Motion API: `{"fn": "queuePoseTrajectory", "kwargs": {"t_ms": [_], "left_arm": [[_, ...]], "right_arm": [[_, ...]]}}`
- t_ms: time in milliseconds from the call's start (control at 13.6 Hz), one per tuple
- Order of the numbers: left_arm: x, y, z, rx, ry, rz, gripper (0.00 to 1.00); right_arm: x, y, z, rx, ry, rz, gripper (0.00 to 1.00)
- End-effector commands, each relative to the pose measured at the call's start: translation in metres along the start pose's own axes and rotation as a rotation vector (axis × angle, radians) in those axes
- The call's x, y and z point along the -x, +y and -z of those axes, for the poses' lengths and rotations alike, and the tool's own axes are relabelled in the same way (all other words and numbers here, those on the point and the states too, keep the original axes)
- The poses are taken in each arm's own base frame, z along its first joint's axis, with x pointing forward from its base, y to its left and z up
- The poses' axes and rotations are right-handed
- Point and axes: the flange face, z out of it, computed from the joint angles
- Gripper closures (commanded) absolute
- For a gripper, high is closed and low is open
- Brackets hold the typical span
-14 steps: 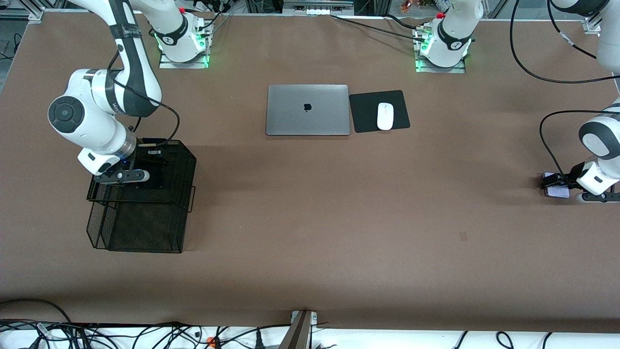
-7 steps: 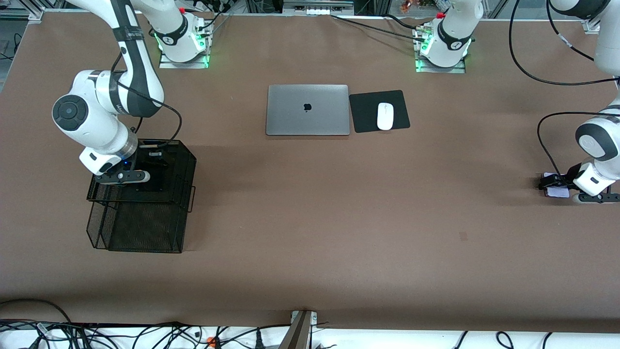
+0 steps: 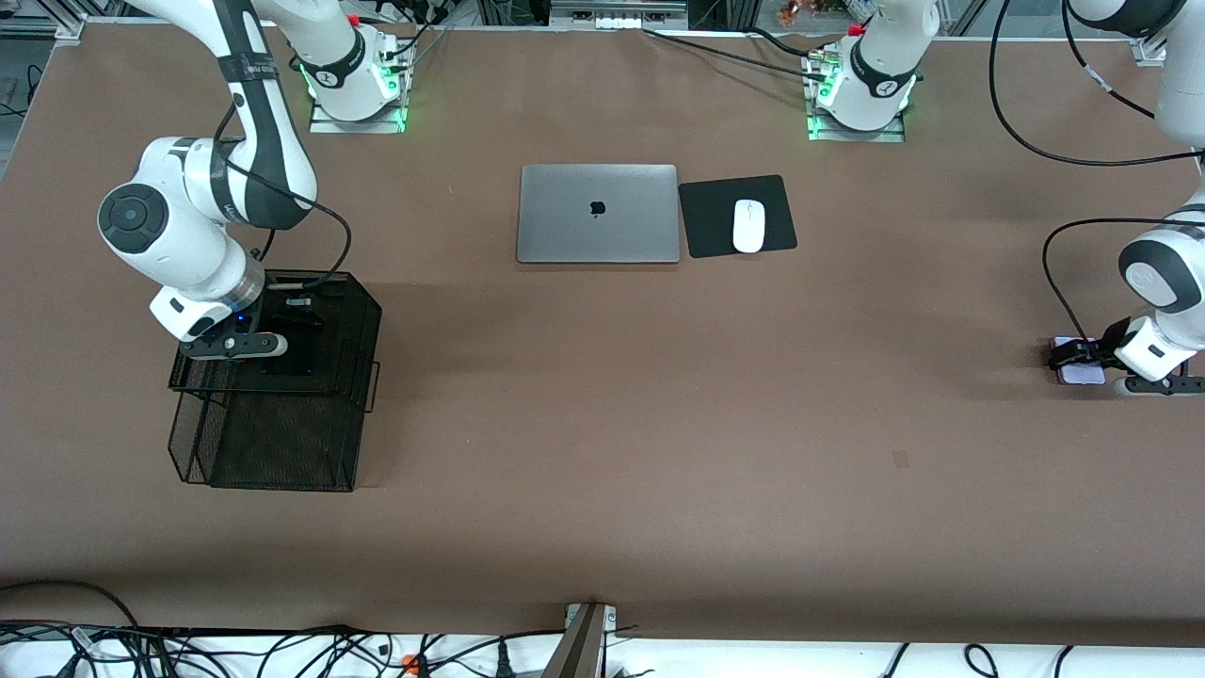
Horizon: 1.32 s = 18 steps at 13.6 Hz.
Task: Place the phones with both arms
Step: 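Lower the black phone into the mesh basket with the right gripper, then carry the white phone to the table middle and release it with the left gripper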
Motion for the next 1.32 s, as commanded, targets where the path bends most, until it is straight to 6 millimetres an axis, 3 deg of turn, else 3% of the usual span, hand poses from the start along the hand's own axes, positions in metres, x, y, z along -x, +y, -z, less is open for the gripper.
{"fn": "queuePoseTrajectory", "kwargs": {"t_ms": [0,147,221,368,515,735,1029,1250], "left_arm": [[-0.024,0.008,0.027,0.041,-0.026,0.018,1.0],[-0.044,0.015,0.061,0.078,-0.094,0.051,1.0],[-0.056,0.032,0.073,0.089,-0.121,0.069,1.0],[-0.08,0.087,0.081,0.079,-0.144,0.138,1.0],[-0.1,0.175,0.077,0.056,-0.177,0.207,1.0],[-0.108,0.299,0.082,0.018,-0.245,0.269,1.0],[-0.095,0.469,0.099,-0.06,-0.253,0.398,1.0],[-0.071,0.586,0.109,-0.092,-0.218,0.465,1.0]], "right_arm": [[-0.004,0.002,0.005,-0.009,0.015,0.0,0.21],[-0.007,0.002,0.01,-0.01,0.024,-0.01,0.08],[-0.007,0.001,0.011,-0.01,0.026,-0.008,0.0],[-0.013,-0.001,0.019,-0.011,0.039,-0.001,0.0],[-0.02,-0.003,0.032,-0.013,0.055,0.009,0.0],[-0.028,-0.01,0.059,-0.026,0.004,0.023,0.0],[-0.048,-0.017,0.104,-0.014,-0.04,0.043,0.0],[-0.068,0.019,0.124,-0.025,-0.046,-0.033,0.0]]}}
